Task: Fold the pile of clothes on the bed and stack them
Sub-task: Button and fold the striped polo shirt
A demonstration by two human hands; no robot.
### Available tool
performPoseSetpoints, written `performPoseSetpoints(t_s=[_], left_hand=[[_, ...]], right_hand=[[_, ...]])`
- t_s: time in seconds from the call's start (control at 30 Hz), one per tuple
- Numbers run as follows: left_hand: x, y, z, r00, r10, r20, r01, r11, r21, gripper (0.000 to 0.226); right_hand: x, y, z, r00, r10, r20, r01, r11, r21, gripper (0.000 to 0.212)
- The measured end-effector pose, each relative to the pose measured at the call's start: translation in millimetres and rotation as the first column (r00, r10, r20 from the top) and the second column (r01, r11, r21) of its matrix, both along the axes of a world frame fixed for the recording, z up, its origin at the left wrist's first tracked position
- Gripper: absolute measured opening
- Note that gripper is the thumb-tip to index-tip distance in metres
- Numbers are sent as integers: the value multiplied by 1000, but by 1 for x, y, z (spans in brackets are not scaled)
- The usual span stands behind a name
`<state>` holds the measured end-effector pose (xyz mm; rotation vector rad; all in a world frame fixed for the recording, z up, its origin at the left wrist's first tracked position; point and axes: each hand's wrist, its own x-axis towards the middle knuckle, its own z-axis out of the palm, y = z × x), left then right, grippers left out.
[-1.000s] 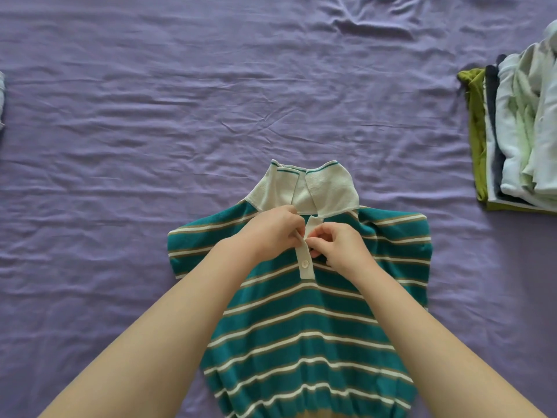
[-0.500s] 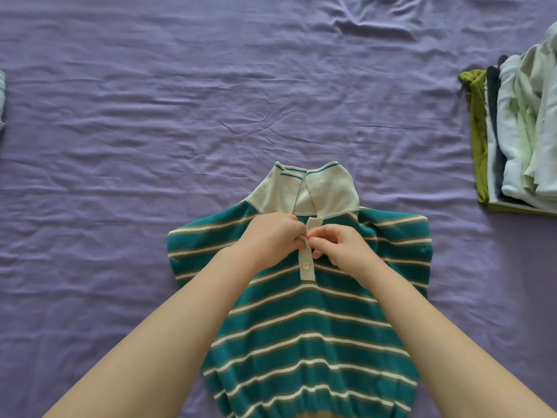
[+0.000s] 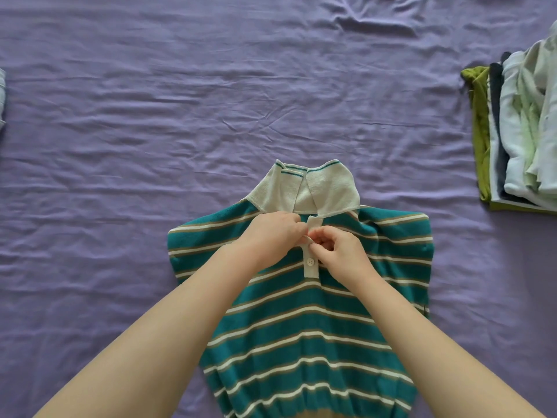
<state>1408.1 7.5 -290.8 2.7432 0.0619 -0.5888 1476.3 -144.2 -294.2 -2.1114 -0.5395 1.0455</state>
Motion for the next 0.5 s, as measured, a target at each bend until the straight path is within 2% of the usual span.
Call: performPoseSetpoints(t_s=[0.1,0.23,0.4,0.5], left_hand=[[-1,1,1,994,92,-59,-98,989,-108,17],[-5,3,0,968,216,-127,-245,926,-288,20],[-2,3,1,968,233,-93,-249,940,-234,20],[-6,-1,0,943,324,-78,-332,891,-310,23]], right_hand=[[3,-1,-2,1000,5,-23,-5,1000,7,17],[5,-4,-3,999,44,-10,-44,999,10,16],[5,-1,-5,982,164,95,-157,985,-71,11],[7,1,-5,980,187,69,-180,979,-92,10]])
